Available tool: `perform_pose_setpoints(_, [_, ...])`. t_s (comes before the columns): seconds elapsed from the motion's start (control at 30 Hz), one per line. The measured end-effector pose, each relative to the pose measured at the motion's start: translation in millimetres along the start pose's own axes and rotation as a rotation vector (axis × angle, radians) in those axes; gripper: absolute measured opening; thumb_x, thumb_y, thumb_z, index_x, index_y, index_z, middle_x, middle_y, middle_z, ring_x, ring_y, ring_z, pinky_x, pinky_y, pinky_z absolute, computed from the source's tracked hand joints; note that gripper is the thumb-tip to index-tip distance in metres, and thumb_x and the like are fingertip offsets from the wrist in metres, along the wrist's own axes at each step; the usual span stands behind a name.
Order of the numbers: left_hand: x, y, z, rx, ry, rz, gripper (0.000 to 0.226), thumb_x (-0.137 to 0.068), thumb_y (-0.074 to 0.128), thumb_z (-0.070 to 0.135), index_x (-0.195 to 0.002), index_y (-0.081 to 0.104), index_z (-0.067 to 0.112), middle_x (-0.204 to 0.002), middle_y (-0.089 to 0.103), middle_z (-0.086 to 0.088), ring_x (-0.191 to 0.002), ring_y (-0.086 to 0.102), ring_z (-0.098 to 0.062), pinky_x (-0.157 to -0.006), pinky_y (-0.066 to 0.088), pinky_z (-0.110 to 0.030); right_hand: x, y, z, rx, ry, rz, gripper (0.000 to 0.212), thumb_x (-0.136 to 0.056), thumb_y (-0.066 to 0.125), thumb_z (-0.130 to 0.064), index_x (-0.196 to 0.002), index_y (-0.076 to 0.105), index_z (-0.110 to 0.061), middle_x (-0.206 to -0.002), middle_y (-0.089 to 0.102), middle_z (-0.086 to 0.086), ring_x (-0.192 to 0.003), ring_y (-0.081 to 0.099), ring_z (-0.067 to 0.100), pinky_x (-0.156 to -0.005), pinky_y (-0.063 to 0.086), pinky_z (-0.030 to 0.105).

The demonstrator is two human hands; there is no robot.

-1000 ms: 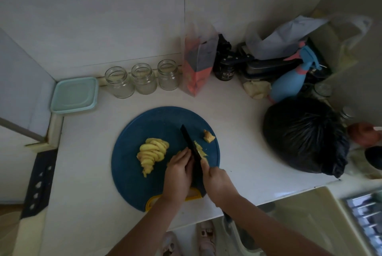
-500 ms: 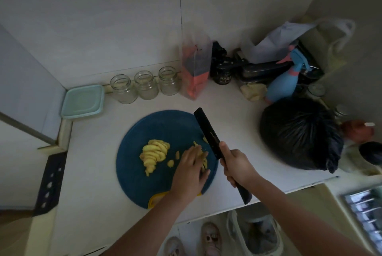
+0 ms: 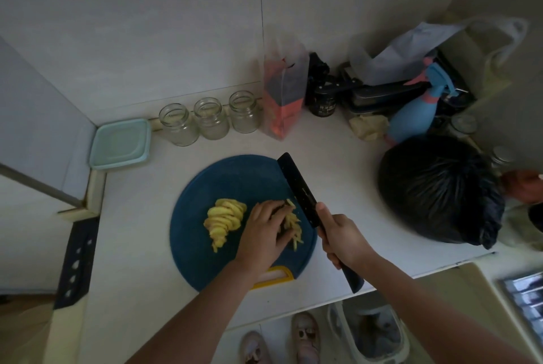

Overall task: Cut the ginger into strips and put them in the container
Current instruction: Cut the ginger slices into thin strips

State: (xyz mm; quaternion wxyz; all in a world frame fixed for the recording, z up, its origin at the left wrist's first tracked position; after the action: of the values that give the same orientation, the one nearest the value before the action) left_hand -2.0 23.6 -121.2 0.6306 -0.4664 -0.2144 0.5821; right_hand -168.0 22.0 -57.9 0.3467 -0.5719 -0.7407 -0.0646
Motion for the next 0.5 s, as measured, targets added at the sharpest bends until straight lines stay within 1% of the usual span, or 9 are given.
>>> perform_pose_setpoints(0.07, [-0.1,3.3,-0.3,-0.006,0.037,-0.086,0.051,-0.086,0.051,0.049,-0.123,0.06,0.014,-0.127,0.055,-0.005,-0.122,0.045,-0.021,-0.107,0.037,-0.042,-0.6,0.4,0.6,-0.004,0.002,-0.002,0.057,-0.093,0.03,-0.06,-0.068,0.044,-0.011,-0.052,0.043,0.003,-0.035,0.038,0.012,-0.04,0.038,0.024])
perform_pose_setpoints(0.13, [-1.8,12.0,5.4,-0.037,0.063,-0.189,0.059,-0.086,0.045,0.057,-0.124,0.059,0.014,-0.134,0.052,-0.005,-0.131,0.04,-0.023,-0.113,0.026,-0.044,-1.0,0.3,0.9,0.007,-0.002,0.004,0.057,-0.093,0.028,-0.061,-0.067,0.044,-0.012,-0.051,0.043,0.002,-0.035,0.039,0.012,-0.041,0.038,0.023])
perform_pose_setpoints(0.2, [-4.8,19.2,12.2,-0.093,0.071,-0.261,0.062,-0.084,0.042,0.058,-0.124,0.055,0.013,-0.137,0.048,-0.006,-0.134,0.036,-0.025,-0.115,0.017,-0.041,-1.2,-0.9,1.1,0.019,-0.002,0.02,0.057,-0.094,0.027,-0.06,-0.067,0.045,-0.013,-0.051,0.043,0.002,-0.035,0.039,0.012,-0.041,0.038,0.023])
perform_pose_setpoints(0.23, [-6.7,20.0,13.8,-0.114,0.071,-0.266,0.059,-0.084,0.042,0.056,-0.121,0.056,0.013,-0.135,0.049,-0.007,-0.132,0.038,-0.025,-0.115,0.017,-0.041,-1.3,-1.6,1.3,0.023,-0.003,0.025,0.058,-0.094,0.027,-0.06,-0.067,0.045,-0.012,-0.051,0.044,0.002,-0.034,0.04,0.012,-0.041,0.038,0.022])
perform_pose_setpoints(0.27, [-8.4,18.7,14.1,-0.126,0.072,-0.249,0.053,-0.084,0.042,0.053,-0.114,0.058,0.013,-0.128,0.053,-0.007,-0.126,0.044,-0.025,-0.114,0.021,-0.041,-1.4,-2.4,1.4,0.024,-0.006,0.027,0.058,-0.093,0.028,-0.06,-0.067,0.045,-0.012,-0.051,0.043,0.003,-0.034,0.039,0.012,-0.04,0.038,0.022])
perform_pose_setpoints(0.33, [-11.4,10.1,10.9,-0.127,0.075,-0.179,0.038,-0.082,0.043,0.045,-0.093,0.061,0.013,-0.104,0.057,-0.005,-0.104,0.055,-0.021,-0.109,0.035,-0.042,-1.1,-3.8,1.8,0.012,-0.013,0.025,0.058,-0.093,0.029,-0.061,-0.066,0.043,-0.012,-0.05,0.041,0.002,-0.034,0.038,0.012,-0.04,0.037,0.022])
perform_pose_setpoints(0.37, [-12.3,4.8,5.5,-0.127,0.072,-0.141,0.032,-0.081,0.044,0.041,-0.085,0.06,0.013,-0.094,0.056,-0.004,-0.094,0.056,-0.02,-0.106,0.039,-0.043,-0.6,-4.5,1.9,0.004,-0.014,0.024,0.057,-0.092,0.029,-0.061,-0.065,0.043,-0.012,-0.05,0.04,0.002,-0.035,0.037,0.013,-0.04,0.037,0.022])
perform_pose_setpoints(0.4, [-12.1,-1.2,-1.9,-0.144,0.063,-0.108,0.03,-0.081,0.044,0.037,-0.08,0.059,0.012,-0.088,0.055,-0.004,-0.088,0.056,-0.019,-0.105,0.04,-0.044,-0.3,-5.1,2.0,-0.003,-0.015,0.024,0.057,-0.092,0.029,-0.061,-0.065,0.043,-0.012,-0.05,0.039,0.003,-0.036,0.036,0.014,-0.041,0.037,0.022])
perform_pose_setpoints(0.5, [-7.1,-19.1,-29.2,-0.228,0.001,-0.04,0.028,-0.083,0.042,0.031,-0.078,0.059,0.01,-0.082,0.053,-0.005,-0.083,0.055,-0.02,-0.107,0.037,-0.045,0.0,-6.0,1.4,-0.007,-0.012,0.028,0.058,-0.092,0.028,-0.061,-0.066,0.043,-0.012,-0.051,0.04,0.003,-0.038,0.036,0.014,-0.041,0.037,0.022])
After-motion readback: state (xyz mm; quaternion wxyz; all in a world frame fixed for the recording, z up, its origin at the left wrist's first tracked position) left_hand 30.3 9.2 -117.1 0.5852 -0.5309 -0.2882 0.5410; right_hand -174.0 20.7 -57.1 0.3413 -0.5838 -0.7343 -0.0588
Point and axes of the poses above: each hand's wrist, its own x-axis away from the middle knuckle, its own y-axis out of the palm, z = x × y, the point moved 3 cm from there along -x, towards the middle knuckle
